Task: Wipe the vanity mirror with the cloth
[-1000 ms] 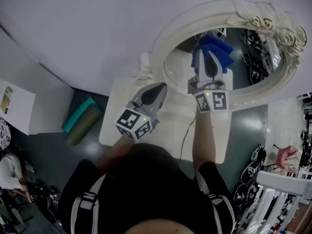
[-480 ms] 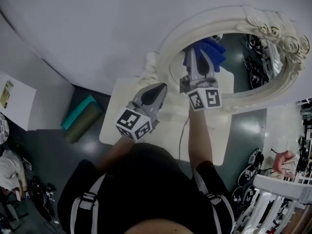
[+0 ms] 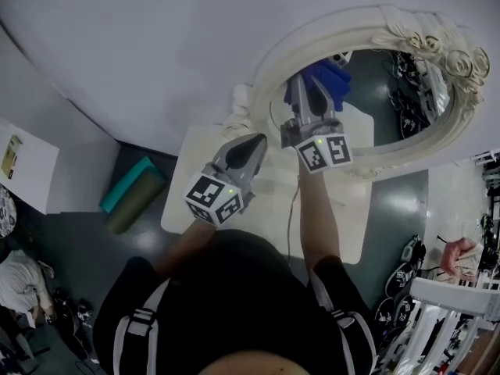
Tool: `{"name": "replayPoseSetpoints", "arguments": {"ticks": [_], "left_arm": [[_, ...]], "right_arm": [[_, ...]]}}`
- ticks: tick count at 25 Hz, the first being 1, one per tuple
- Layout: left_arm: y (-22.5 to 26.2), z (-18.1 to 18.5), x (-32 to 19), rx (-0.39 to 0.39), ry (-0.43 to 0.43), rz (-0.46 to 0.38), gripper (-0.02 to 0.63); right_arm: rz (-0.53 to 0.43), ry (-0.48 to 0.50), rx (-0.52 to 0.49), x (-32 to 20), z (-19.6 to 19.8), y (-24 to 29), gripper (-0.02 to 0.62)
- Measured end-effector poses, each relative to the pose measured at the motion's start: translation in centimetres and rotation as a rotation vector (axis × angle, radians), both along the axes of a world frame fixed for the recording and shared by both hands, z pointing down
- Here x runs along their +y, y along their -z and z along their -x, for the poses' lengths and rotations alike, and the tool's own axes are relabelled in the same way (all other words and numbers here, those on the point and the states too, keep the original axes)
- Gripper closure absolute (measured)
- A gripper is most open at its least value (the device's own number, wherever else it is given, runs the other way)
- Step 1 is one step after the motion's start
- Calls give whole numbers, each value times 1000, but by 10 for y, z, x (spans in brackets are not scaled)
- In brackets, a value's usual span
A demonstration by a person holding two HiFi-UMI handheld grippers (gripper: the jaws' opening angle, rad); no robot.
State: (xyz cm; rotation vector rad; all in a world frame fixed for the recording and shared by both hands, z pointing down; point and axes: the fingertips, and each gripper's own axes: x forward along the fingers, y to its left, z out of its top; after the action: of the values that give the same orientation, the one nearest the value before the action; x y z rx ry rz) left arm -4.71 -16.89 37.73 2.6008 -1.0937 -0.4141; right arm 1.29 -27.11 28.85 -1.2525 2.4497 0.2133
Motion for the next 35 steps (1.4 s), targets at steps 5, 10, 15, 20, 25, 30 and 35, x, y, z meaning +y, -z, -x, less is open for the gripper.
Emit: {"name": "replayPoseSetpoints", "arguments": {"ticks": [5, 10, 15, 20, 25, 30, 35], "left_arm": [[2, -3, 7, -6, -9, 3, 600], [0, -4, 17, -27, -15, 7, 600], [1, -10, 24, -39, -29, 3, 600], [-1, -29, 36, -51, -74, 6, 600], [-1, -45, 49, -63, -120, 1, 600], [-4, -60, 54, -90, -151, -8, 600], [-6, -78, 53, -122, -168, -38, 600]], "right_arm": [[19, 44, -42, 5, -1, -2, 558], [17, 37, -116, 25, -10, -7, 558], [21, -2, -144, 52, -27, -10, 558], [23, -115, -131, 77, -56, -13, 558], [59, -224, -114, 105, -84, -14, 558], [111, -362, -61, 126, -118, -20, 558], [194, -462, -14, 145, -148, -40, 558]]}}
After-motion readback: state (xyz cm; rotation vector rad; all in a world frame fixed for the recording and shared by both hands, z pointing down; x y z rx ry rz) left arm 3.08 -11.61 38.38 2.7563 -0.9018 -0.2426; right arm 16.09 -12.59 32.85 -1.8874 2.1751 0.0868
